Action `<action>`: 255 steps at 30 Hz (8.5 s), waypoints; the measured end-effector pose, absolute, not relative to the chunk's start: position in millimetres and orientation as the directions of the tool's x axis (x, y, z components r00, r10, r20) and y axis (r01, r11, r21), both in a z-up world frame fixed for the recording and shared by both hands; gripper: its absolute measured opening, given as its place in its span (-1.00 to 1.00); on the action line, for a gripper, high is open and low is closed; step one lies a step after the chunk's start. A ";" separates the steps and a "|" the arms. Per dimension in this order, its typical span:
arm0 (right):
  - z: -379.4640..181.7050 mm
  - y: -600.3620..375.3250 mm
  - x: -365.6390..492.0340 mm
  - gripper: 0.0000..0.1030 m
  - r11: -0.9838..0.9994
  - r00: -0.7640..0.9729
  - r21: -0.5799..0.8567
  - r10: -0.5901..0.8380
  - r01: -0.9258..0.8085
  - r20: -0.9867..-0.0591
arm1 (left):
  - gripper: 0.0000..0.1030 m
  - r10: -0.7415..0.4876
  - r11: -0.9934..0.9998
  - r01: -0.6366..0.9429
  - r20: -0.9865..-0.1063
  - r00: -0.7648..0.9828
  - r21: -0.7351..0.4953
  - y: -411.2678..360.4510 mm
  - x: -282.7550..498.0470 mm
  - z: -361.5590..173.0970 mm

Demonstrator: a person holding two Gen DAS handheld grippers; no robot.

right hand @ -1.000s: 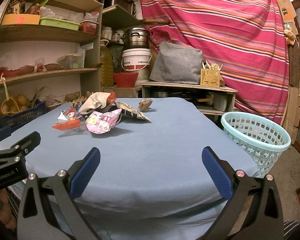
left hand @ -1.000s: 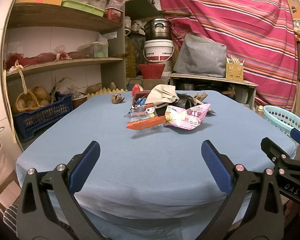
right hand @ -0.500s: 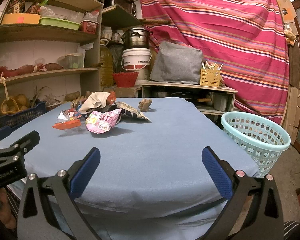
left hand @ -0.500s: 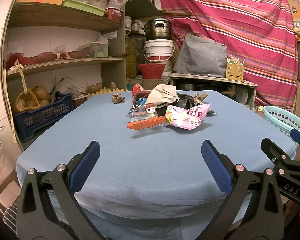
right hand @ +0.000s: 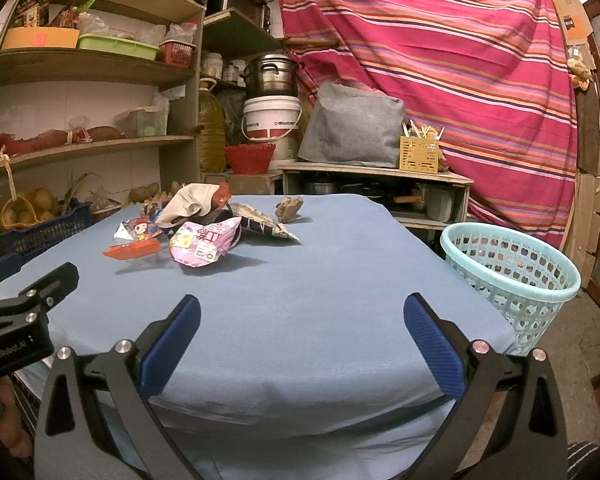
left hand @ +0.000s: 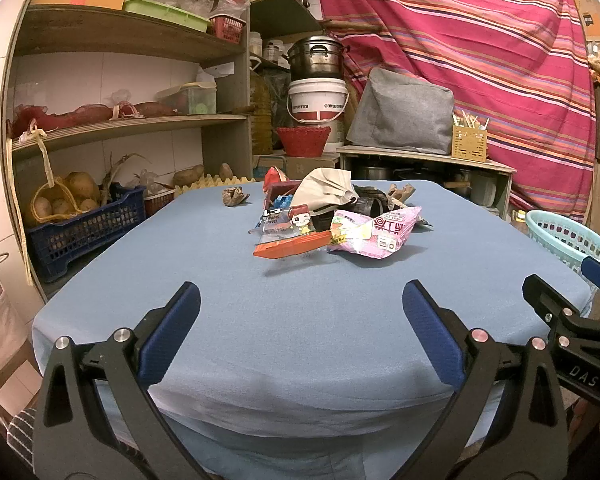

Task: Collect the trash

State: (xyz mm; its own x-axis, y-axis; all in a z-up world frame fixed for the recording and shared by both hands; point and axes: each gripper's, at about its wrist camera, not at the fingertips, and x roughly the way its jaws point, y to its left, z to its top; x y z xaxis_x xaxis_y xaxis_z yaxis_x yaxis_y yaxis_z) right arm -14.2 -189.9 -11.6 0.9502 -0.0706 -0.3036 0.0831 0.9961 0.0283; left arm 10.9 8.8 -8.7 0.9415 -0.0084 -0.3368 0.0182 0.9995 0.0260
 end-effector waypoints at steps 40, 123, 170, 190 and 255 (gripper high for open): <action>-11.7 -193.8 -1.0 0.92 0.995 0.942 0.030 -0.079 0.094 -0.325 | 0.90 0.012 0.998 0.011 -0.399 0.917 0.056 9.4 23.6 -11.3; 21.5 -216.5 172.6 -0.54 0.996 0.786 0.088 0.082 -0.035 -0.613 | -0.29 0.013 0.996 0.044 -0.630 0.777 0.075 35.3 182.1 29.7; 30.6 -557.6 108.8 -0.06 0.899 0.685 0.066 -0.280 0.433 -0.673 | 0.47 -0.433 0.825 0.565 -0.658 0.616 -0.014 -392.6 209.5 36.5; 43.6 -515.9 103.6 0.85 0.875 0.710 0.109 -0.305 0.472 -0.635 | 0.90 -0.345 0.899 0.437 -0.572 0.744 0.027 -252.1 206.1 78.1; -0.2 -175.3 280.8 -0.58 0.980 0.683 -0.116 0.024 -0.159 -0.730 | 0.90 0.002 1.000 0.014 -0.582 0.813 0.024 52.8 275.9 39.7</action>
State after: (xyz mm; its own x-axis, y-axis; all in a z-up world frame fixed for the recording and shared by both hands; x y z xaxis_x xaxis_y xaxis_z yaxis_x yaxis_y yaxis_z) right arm 280.8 -175.3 -0.2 0.6829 0.0242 -0.7301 -0.1591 0.9804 -0.1163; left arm 275.9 52.8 39.7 0.8135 0.0022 -0.5816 0.0142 0.9996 0.0237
